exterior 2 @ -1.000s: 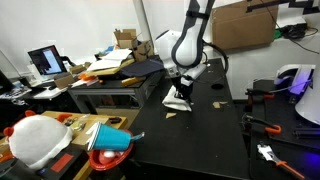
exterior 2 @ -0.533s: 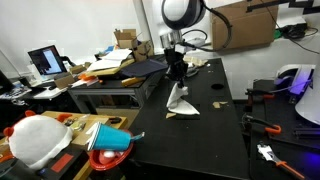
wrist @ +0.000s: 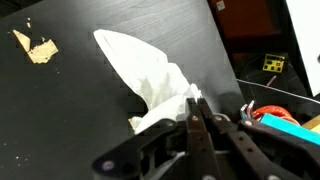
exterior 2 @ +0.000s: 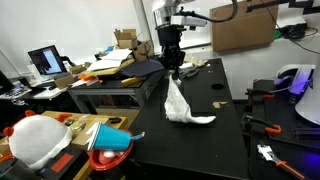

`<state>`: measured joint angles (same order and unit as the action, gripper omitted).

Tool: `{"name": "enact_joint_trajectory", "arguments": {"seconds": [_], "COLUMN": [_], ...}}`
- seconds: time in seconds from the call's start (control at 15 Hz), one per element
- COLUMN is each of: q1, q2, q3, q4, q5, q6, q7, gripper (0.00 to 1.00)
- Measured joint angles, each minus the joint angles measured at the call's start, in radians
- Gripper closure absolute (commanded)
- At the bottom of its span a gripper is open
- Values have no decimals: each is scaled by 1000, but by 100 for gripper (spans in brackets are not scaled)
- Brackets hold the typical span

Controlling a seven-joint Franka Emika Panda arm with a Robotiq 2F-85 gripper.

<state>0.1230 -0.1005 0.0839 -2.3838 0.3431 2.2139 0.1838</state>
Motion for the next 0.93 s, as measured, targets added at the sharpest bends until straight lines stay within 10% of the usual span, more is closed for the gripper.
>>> {"name": "enact_joint_trajectory", "arguments": {"seconds": [0.93], "q1": [-107], "q2": [-123], "q3": [-50], "q4": [43], "q5": [-47], "q6": [48], "q7": [156], "gripper": [99]}}
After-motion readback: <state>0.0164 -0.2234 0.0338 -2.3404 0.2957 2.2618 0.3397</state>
